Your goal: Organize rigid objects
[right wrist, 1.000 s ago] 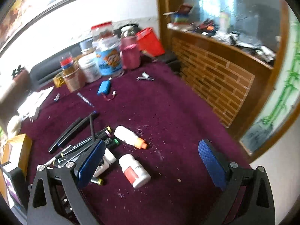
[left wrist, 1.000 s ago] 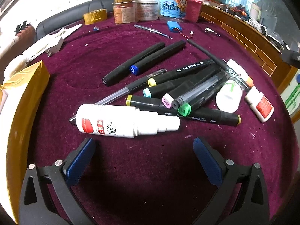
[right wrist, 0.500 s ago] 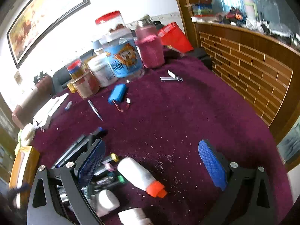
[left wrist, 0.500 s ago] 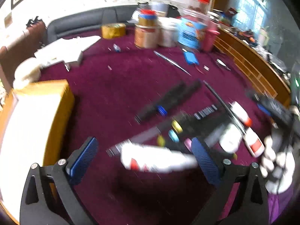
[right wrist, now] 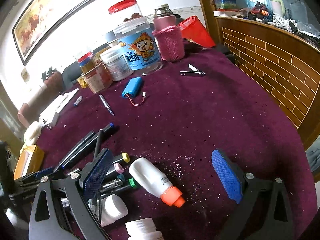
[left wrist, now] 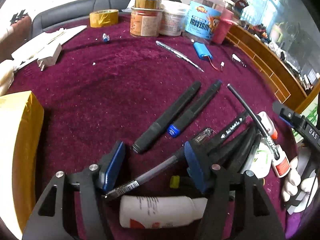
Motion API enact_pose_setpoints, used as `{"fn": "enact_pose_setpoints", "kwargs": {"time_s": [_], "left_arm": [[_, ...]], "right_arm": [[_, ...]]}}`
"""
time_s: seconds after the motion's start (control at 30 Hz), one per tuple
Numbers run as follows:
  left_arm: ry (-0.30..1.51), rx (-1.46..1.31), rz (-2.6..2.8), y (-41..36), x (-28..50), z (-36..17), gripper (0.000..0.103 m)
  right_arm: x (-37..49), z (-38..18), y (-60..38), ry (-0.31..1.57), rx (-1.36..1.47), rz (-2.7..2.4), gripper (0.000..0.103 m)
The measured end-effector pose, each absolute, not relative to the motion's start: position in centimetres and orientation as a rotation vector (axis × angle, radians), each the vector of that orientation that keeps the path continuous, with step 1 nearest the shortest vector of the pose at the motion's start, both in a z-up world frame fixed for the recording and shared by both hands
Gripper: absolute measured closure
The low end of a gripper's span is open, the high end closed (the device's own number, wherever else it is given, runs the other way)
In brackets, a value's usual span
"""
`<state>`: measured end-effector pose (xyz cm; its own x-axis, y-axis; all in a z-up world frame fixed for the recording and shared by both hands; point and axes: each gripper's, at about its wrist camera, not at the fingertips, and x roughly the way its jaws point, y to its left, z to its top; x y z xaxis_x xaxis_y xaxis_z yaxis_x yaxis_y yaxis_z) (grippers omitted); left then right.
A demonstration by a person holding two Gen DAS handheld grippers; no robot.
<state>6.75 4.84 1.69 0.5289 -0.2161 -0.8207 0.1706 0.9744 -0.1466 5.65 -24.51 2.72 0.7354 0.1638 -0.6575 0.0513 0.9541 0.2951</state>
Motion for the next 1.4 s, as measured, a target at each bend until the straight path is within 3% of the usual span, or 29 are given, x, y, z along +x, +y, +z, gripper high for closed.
{"fn": "enact_pose_setpoints", "kwargs": {"time_s": [0.17,0.33,0.43,0.57,0.73,0.93,1.03,1.17,1.27,1.4], "left_arm": [[0.925,-0.141,-0.212,6.1,4.9,4.4,0.045],[0.742,-0.249,-0.244,9.2,-2.1,12.6,0.045],[0.637,-0.281,-0.284,12.4,-7.0,19.9,0.044],[0.442,-0.144,-0.218,17.0,-12.9,32.0,0.044],[0.272,0.04,0.076,22.6,-16.1,46.8,0.032],[0.133,0.094,0.466,28.8,-15.5,58.3,0.029],[0.126,0.012,0.42,30.7,-16.1,58.4,0.028],[0.109,0.006,0.253,29.9,-15.7,52.9,0.021],[0.207,0.02,0.092,27.7,-14.5,47.7,0.021],[0.377,-0.02,-0.122,23.6,-10.7,38.5,0.021]], "right_arm": [[5.5,3.0,-24.9,0.708,0.275,-0.004,0.005],[4.1,4.6,-24.9,0.633,0.234,-0.057,0.007],[1.6,8.4,-24.2,0.598,0.164,-0.029,0.017],[-3.8,19.7,-25.1,0.434,0.054,-0.039,0.017],[-8.8,38.0,-28.5,0.261,-0.04,-0.179,0.016],[-12.3,56.3,-29.9,0.136,-0.106,-0.443,0.016],[-12.8,60.6,-29.9,0.166,-0.098,-0.496,0.013],[-12.9,57.7,-28.7,0.157,-0.13,-0.466,0.006],[-11.6,50.8,-28.2,0.284,-0.112,-0.361,0.006],[-7.7,37.2,-25.7,0.505,-0.061,-0.173,0.006]]}}
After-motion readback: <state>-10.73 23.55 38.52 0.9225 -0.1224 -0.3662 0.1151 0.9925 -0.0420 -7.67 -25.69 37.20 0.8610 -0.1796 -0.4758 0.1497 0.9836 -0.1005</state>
